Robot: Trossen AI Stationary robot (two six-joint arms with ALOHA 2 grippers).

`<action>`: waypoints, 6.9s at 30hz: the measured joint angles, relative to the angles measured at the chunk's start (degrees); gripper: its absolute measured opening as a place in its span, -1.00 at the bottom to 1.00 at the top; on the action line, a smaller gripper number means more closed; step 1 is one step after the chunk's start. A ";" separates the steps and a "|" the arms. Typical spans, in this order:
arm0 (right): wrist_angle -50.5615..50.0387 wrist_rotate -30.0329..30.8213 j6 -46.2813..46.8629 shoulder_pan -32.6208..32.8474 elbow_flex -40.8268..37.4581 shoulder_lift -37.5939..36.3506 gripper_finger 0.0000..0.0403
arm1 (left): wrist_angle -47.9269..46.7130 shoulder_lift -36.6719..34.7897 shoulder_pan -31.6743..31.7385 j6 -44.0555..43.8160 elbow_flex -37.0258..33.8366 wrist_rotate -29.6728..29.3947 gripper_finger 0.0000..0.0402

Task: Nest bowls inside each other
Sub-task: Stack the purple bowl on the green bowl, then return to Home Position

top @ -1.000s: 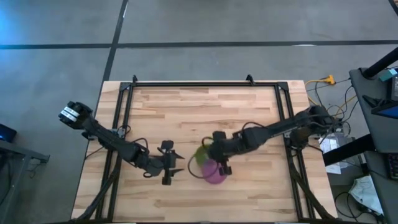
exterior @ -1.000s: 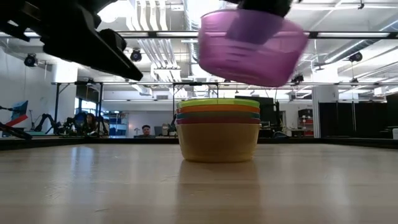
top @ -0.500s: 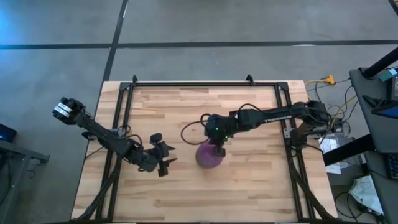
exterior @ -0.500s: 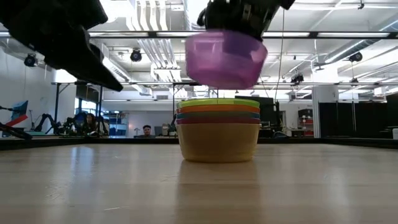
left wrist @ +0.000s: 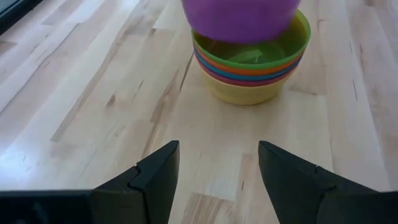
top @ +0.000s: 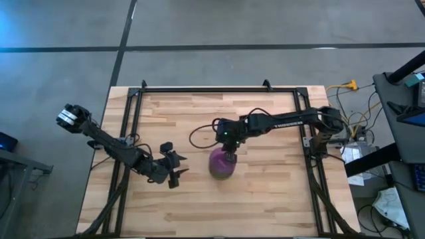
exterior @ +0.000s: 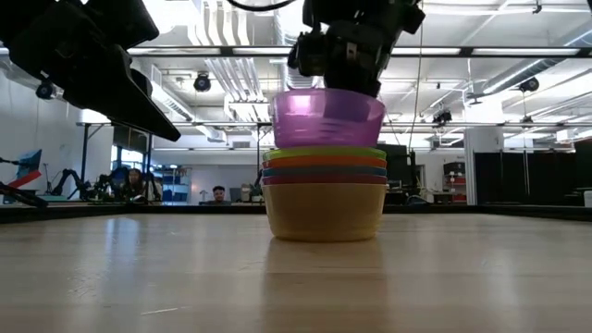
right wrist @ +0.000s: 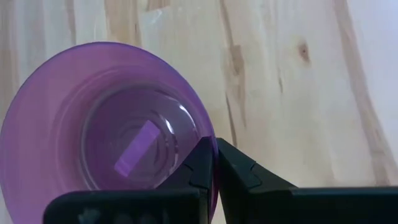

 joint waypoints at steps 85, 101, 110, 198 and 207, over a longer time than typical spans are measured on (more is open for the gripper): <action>100.92 1.20 -1.65 13.04 -47.67 -21.70 -0.77 | 46.32 -0.10 8.33 44.89 -0.27 5.91 0.01; 78.37 -10.79 -9.13 -10.46 -63.00 -81.97 -0.95 | 39.63 -30.89 27.07 44.64 -9.99 22.95 -0.20; 68.83 -7.59 -2.91 -9.23 -77.19 -102.71 -0.96 | 52.22 -42.58 27.05 37.18 -30.32 23.34 -0.88; 38.79 -10.34 13.03 -9.08 -77.00 -97.44 -0.96 | 7.31 -50.49 27.10 25.59 -32.46 24.48 -1.00; 38.79 -10.35 13.03 -9.08 -77.00 -97.44 -0.96 | 7.31 -50.49 27.10 25.59 -32.46 24.48 -1.00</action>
